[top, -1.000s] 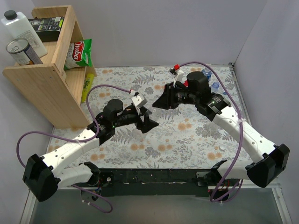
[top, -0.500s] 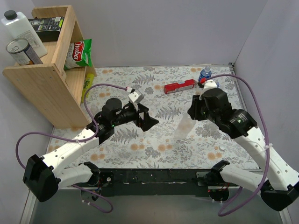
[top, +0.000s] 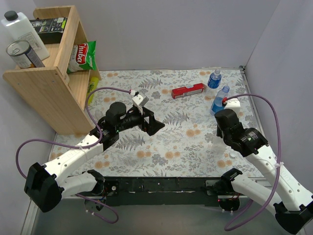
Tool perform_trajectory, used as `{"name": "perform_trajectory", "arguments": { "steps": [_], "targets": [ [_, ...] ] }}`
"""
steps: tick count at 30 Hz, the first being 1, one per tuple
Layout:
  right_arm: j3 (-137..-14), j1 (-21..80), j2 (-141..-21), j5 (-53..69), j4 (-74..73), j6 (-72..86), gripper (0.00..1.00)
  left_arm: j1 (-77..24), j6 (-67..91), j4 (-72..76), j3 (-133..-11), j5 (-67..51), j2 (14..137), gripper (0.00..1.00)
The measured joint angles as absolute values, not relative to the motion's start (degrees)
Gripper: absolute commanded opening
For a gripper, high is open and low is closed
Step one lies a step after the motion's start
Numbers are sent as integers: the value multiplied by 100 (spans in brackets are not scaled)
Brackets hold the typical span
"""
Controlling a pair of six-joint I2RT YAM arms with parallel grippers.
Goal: Unscrew the bottle caps
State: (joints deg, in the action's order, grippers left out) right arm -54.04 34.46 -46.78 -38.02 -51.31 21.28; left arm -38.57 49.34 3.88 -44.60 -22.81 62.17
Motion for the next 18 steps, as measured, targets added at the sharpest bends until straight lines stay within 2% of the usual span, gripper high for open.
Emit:
{"name": "perform_trajectory", "arguments": {
  "steps": [18],
  "targets": [
    [-4969,3183,-4174,-4491,-4945,2209,1,-3857,4934,386,-4460,-2259,6217,98]
  ]
}}
